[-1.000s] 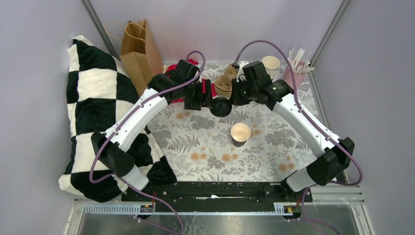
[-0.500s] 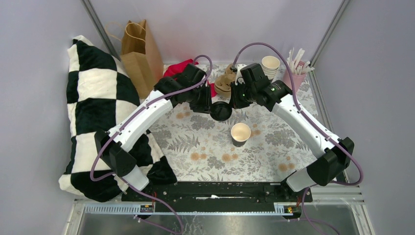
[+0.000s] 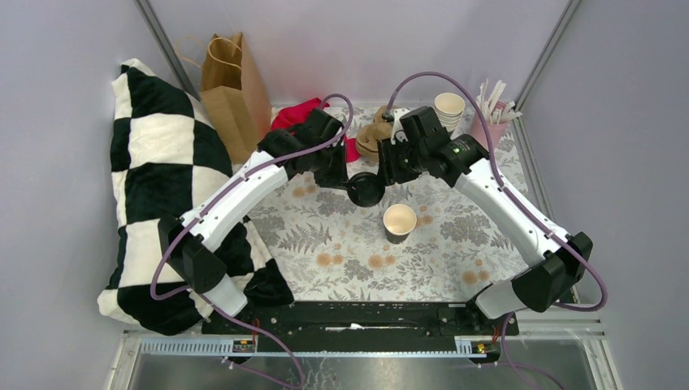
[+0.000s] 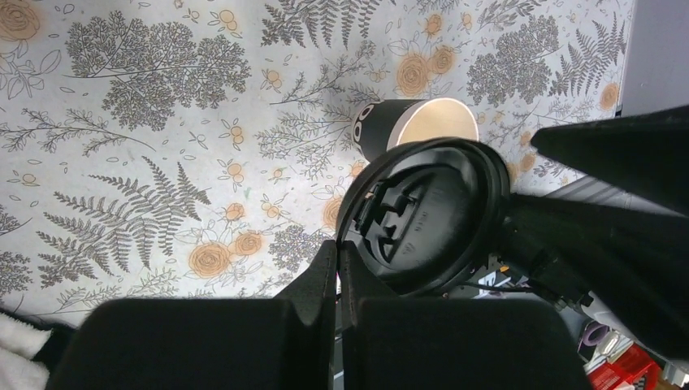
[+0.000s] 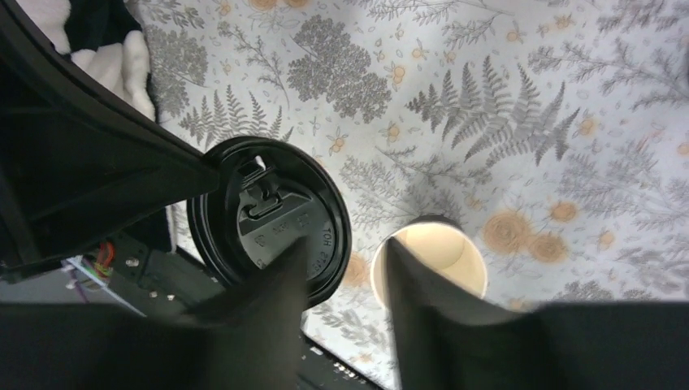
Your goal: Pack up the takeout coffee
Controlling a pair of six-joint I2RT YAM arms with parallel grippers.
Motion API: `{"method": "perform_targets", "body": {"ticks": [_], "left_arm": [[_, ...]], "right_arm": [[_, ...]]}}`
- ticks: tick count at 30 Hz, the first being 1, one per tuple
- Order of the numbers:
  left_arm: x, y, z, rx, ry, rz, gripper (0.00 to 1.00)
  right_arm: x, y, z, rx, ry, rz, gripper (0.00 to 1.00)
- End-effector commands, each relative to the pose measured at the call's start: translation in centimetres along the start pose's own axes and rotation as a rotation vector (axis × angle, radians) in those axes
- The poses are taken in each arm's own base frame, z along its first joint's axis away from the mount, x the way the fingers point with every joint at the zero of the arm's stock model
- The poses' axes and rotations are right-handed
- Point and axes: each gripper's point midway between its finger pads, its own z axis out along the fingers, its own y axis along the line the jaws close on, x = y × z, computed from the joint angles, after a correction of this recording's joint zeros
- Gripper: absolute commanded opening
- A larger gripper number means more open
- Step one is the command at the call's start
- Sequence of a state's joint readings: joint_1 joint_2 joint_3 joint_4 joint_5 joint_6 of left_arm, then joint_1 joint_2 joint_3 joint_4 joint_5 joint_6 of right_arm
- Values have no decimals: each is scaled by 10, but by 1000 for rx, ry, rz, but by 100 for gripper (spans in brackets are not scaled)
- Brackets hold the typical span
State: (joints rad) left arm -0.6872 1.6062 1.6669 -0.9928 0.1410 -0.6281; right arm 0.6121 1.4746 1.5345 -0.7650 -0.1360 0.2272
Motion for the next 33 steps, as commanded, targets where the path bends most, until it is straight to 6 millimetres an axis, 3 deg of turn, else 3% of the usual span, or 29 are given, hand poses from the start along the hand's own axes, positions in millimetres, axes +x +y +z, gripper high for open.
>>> {"method": "perform_targets", "body": {"ticks": [1, 5, 7, 9, 12, 17, 19, 22, 26, 33], "left_arm": [[-17, -11, -12, 52, -69, 10, 0], [-35, -23, -29, 227, -89, -75, 0], [-50, -32, -46, 385, -119, -147, 0], [-67, -40, -65, 580, -175, -226, 0], [-88, -59, -116, 922, -274, -345, 0], [-93, -74, -174, 1363, -356, -396, 0], [-90, -80, -187, 1437, -349, -364, 0], [-88, -87, -203, 1498, -349, -314, 0], [-84, -93, -217, 1549, -348, -247, 0], [-79, -101, -206, 1534, -300, -256, 0]], "right_arm": [[-20, 14, -37, -31, -78, -28, 54], [-41, 28, -72, -60, -130, -1, 86], [-58, 44, -99, -118, -193, 12, 97], [-72, 63, -123, -202, -258, 29, 100], [-90, 94, -160, -366, -370, 72, 100], [-114, 139, -215, -681, -561, 163, 100], [-121, 142, -215, -702, -574, 173, 100], [-128, 137, -192, -660, -495, 224, 100], [-140, 138, -193, -751, -511, 261, 100], [-152, 131, -187, -888, -460, 334, 100]]}}
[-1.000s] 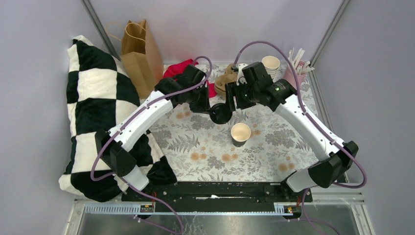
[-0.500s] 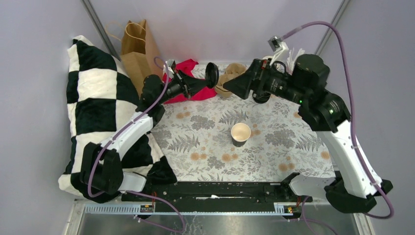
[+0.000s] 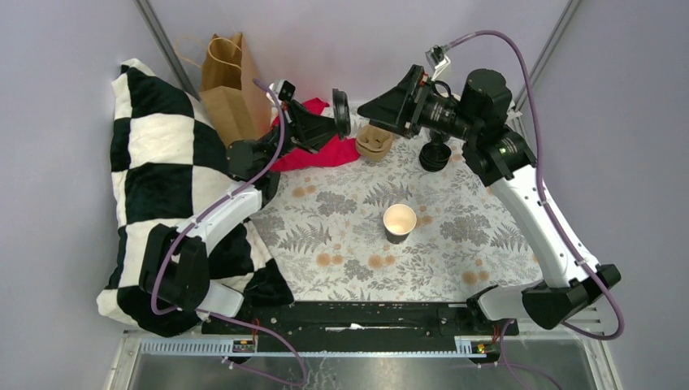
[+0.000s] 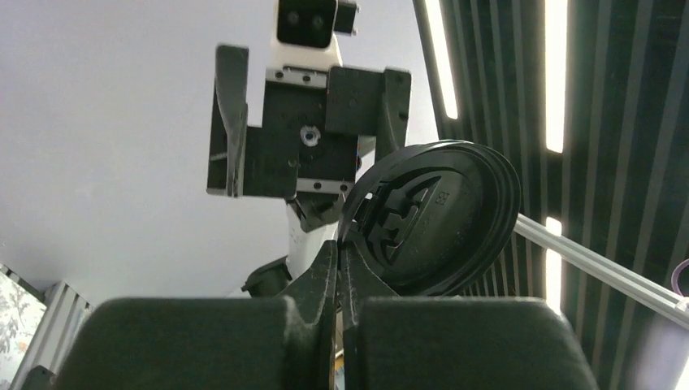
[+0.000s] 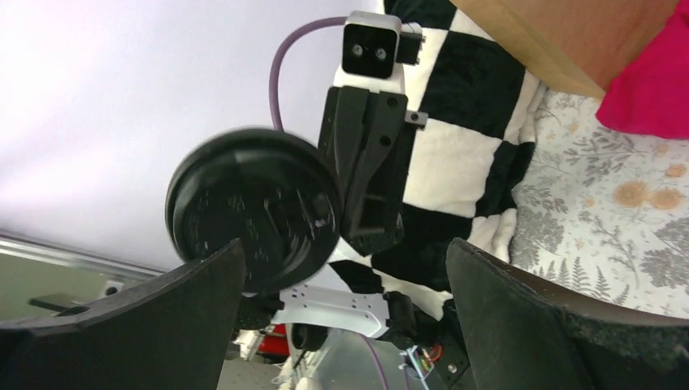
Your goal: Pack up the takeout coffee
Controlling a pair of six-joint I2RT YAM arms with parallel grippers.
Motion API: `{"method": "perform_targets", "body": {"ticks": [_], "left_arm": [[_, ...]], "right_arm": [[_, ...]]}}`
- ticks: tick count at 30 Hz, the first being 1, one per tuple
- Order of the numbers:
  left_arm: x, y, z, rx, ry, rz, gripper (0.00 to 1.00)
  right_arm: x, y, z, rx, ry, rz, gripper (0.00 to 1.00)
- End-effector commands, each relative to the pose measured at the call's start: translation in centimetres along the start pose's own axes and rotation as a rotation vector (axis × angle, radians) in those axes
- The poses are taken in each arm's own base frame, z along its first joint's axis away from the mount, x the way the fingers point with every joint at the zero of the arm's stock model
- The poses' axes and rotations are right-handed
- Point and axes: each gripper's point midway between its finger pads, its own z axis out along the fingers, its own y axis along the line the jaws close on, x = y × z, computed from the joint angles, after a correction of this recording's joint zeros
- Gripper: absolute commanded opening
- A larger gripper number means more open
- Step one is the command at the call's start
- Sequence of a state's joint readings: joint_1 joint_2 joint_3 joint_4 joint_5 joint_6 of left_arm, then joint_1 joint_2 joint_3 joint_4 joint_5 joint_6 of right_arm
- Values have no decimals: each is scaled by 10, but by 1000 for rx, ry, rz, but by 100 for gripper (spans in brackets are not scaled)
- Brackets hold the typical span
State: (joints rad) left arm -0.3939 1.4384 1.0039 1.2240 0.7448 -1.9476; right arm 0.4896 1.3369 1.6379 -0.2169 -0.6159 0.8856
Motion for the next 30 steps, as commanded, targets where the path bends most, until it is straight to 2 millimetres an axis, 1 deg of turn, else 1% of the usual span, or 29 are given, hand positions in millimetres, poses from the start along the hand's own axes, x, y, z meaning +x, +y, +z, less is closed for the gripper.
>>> {"method": "perform_targets", "body": {"ticks": [1, 3, 7, 12, 18, 30], "left_arm": [[15, -14, 7, 41, 71, 43, 0], [15, -11, 7, 31, 67, 36, 0], [13, -7, 7, 28, 61, 23, 0], [12, -4, 6, 23, 56, 17, 0], [11, 2, 5, 9, 50, 10, 0], [8, 13, 5, -28, 42, 7, 0]], "right_arm": [[-12, 44, -5, -192, 10, 1, 100], [-14, 51, -3, -240, 19, 9, 100], [-5, 53, -1, -320, 55, 14, 100], [6, 39, 5, -309, 93, 37, 100], [10, 40, 8, -315, 107, 35, 100], [14, 33, 13, -297, 127, 48, 100]]}}
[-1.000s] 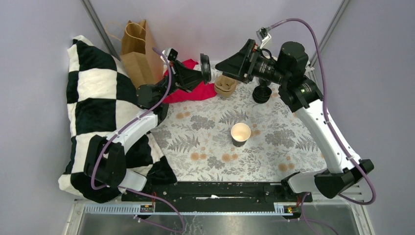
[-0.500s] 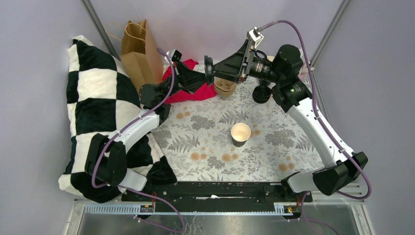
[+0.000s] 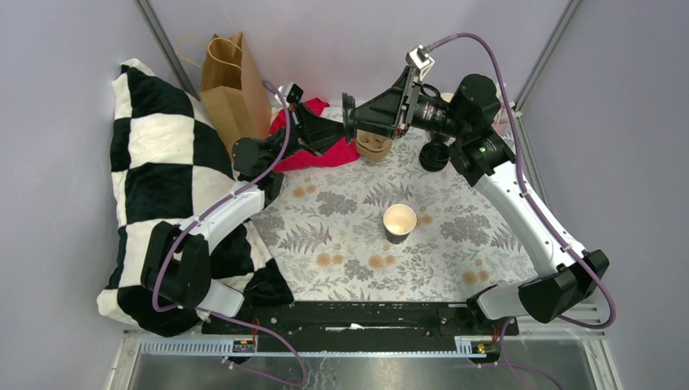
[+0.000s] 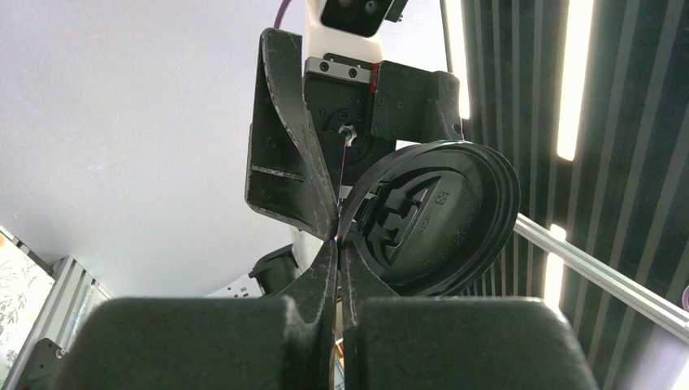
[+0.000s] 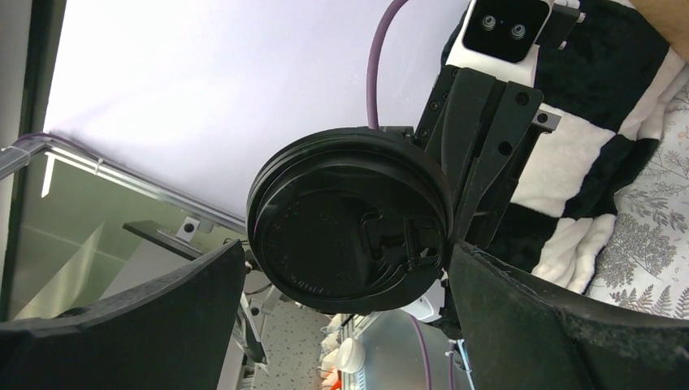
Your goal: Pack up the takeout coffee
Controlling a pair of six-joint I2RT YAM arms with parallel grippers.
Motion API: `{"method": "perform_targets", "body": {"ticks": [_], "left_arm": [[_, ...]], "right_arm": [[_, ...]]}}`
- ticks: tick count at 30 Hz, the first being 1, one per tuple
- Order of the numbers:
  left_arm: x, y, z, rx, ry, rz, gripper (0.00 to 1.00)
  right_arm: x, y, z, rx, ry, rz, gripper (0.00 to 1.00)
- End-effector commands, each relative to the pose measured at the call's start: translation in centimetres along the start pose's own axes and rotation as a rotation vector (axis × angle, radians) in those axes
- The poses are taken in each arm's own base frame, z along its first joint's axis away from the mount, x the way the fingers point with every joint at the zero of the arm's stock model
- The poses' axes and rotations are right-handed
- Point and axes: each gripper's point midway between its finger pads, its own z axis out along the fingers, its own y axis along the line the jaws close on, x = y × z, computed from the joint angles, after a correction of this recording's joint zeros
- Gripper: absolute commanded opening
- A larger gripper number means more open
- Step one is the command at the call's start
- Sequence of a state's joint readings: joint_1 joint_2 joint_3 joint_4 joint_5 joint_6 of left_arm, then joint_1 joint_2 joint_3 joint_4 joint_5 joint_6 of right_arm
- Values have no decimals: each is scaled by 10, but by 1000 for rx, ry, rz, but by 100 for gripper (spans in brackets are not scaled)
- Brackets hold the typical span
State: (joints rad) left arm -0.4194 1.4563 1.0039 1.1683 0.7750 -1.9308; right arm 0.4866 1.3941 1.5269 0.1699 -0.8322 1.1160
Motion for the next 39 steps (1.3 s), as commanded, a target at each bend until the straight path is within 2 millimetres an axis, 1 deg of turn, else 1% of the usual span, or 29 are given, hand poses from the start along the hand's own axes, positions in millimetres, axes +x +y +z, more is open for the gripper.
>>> {"method": "perform_targets", "body": {"ticks": [1, 3, 7, 13, 16, 18, 21, 25, 32, 33, 36, 39], "left_arm": [[1, -6, 1, 25, 10, 52, 0], [1, -5, 1, 22, 8, 53, 0], [0, -4, 1, 15, 8, 53, 0], [0, -1, 1, 4, 7, 52, 0], [-1, 1, 1, -5, 3, 53, 0], [-1, 1, 0, -7, 1, 50, 0], [-1, 2, 0, -11, 1, 48, 0], [-2, 5, 0, -31, -2, 43, 0], [-1, 7, -3, -40, -8, 38, 0], [-2, 7, -3, -42, -9, 37, 1], [-2, 7, -5, -43, -13, 39, 16], [-3, 9, -7, -54, -20, 40, 26]], "right_arm": [[4, 13, 2, -47, 33, -32, 100], [5, 10, 2, -43, 35, -24, 99], [4, 8, 4, -42, 35, -16, 93], [3, 7, 4, -36, 31, -15, 95], [4, 4, 5, -28, 33, -6, 93], [4, 3, 4, -25, 32, -3, 90], [5, 3, 4, -24, 32, 1, 83], [5, 2, 4, -20, 29, 4, 79], [5, -1, 4, -13, 27, 16, 78], [5, -1, 4, -12, 27, 16, 78], [5, -1, 3, -6, 22, 16, 78], [5, -1, 3, -2, 18, 16, 77]]}}
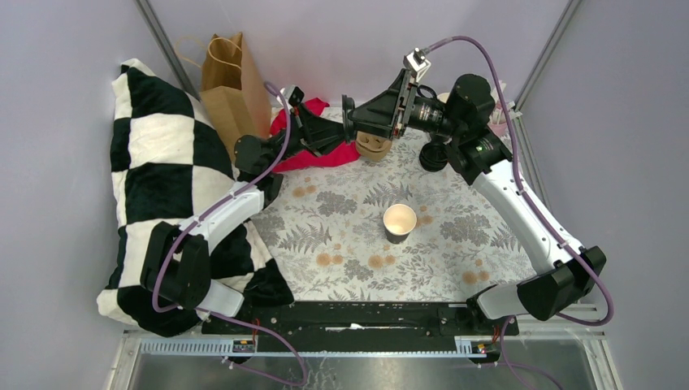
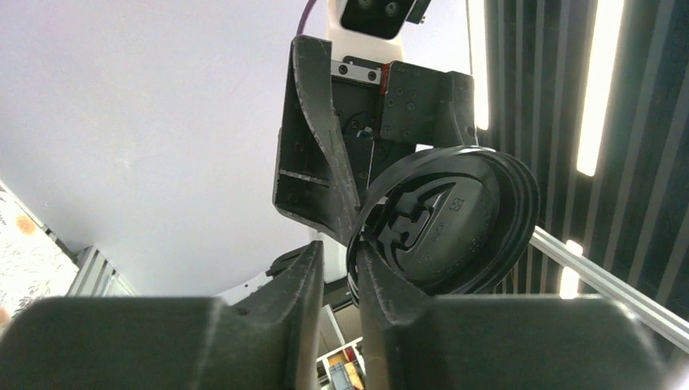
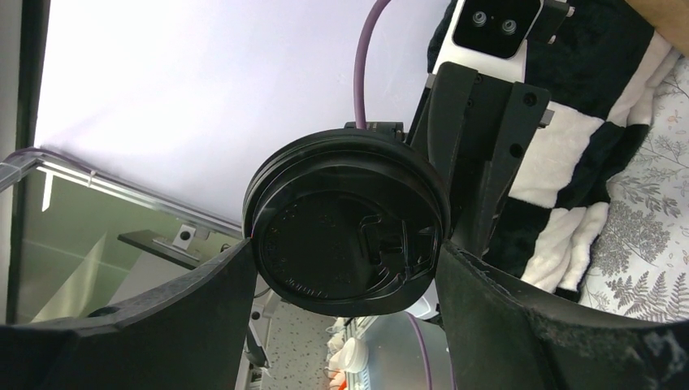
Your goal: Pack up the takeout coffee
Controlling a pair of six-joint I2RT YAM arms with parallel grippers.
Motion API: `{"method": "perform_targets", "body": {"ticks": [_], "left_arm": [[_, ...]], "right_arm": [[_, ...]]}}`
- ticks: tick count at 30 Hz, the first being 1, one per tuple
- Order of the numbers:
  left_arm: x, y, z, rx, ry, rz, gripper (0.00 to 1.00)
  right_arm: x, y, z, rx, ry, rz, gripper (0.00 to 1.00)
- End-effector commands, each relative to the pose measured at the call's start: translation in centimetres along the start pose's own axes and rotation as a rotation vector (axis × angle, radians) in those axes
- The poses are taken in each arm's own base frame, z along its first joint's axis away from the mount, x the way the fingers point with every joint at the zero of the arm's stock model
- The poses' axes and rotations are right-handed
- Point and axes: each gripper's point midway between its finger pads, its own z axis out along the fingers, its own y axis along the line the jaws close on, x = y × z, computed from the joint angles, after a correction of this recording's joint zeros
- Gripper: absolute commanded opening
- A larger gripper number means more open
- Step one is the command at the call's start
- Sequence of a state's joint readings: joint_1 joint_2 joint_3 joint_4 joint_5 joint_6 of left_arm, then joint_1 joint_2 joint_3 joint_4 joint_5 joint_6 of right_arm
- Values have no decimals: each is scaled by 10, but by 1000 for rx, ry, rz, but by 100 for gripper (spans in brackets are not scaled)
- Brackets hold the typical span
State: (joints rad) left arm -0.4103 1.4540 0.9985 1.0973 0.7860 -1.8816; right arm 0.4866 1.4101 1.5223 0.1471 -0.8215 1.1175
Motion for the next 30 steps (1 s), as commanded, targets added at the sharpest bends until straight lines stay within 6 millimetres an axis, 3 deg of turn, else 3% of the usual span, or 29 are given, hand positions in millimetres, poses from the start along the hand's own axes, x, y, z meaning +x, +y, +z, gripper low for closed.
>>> {"method": "perform_targets", "body": {"ticks": [1, 8, 14, 17, 20, 24, 30], "left_arm": [[2, -4, -6, -7, -10, 41, 30], [-6, 15, -35, -138, -75, 43, 63], [-24, 70, -96, -479, -200, -4, 89], [-24, 94, -121, -710, -193, 22, 91], [-21, 107, -135, -851, -154, 41, 91], [-19, 110, -136, -864, -147, 32, 91], [-7, 120, -125, -823, -129, -11, 91]], "right_arm": [[5, 12, -1, -29, 14, -18, 77], [5, -3, -12, 53, 4, -28, 76], [31, -82, -48, 419, 69, -103, 76], [45, -119, -77, 622, 131, -168, 77], [57, -156, -112, 845, 196, -212, 77], [79, -193, -144, 1051, 313, -238, 77], [104, -229, -162, 1238, 448, -320, 77]]}}
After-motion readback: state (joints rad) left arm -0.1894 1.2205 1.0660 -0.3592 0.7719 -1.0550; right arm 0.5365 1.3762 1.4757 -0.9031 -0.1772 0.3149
